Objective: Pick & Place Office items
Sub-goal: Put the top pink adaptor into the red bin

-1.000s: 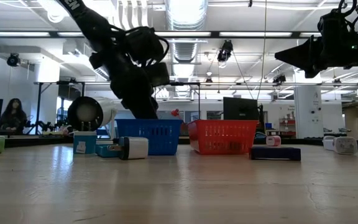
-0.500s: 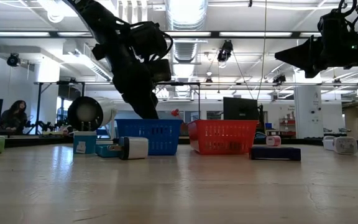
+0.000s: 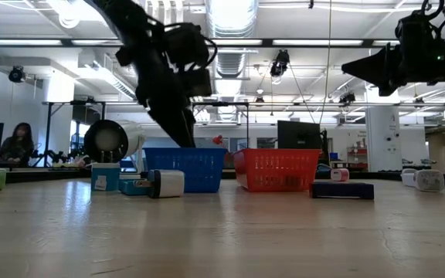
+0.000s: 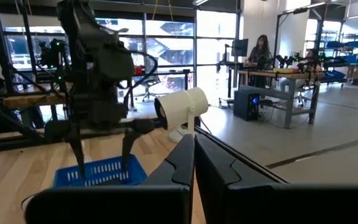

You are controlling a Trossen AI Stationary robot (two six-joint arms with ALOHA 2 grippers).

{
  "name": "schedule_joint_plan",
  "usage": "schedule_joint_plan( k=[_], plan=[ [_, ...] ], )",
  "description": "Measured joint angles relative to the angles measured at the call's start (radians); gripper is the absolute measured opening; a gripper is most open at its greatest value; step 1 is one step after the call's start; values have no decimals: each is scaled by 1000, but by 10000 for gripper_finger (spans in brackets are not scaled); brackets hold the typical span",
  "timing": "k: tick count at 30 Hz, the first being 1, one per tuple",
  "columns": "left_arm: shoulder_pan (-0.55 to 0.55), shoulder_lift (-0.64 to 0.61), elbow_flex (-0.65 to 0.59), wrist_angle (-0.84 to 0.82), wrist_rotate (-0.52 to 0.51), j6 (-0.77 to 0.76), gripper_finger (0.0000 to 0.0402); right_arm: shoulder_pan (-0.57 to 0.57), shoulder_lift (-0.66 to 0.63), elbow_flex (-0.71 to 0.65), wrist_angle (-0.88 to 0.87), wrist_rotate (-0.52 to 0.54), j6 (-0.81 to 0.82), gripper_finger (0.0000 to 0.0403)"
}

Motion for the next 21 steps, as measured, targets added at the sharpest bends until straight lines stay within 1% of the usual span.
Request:
schedule_joint_plan(
  k=[4,7,9,11,15,17,20,21],
  plan=[
    [0,-41,78,-121,4,1,340,0,0,0,0,0,0,8],
    [-2,-116,88,-114,6,21,340,0,-1,0,1,0,0,8],
    [-3,-201,58,-55,6,17,340,0,-1,0,1,0,0,8],
    [-3,-310,-20,67,7,11,340,0,0,0,1,0,0,8],
    [-2,-565,-261,422,3,12,339,0,0,0,-4,0,-1,8],
    [-1,-676,-394,597,-47,11,339,0,0,0,-10,0,-13,8],
    [0,-820,-589,808,-145,11,336,0,8,0,-10,0,-35,8],
    [1,-862,-648,861,-155,11,330,0,12,0,-9,2,-42,8]
  ],
)
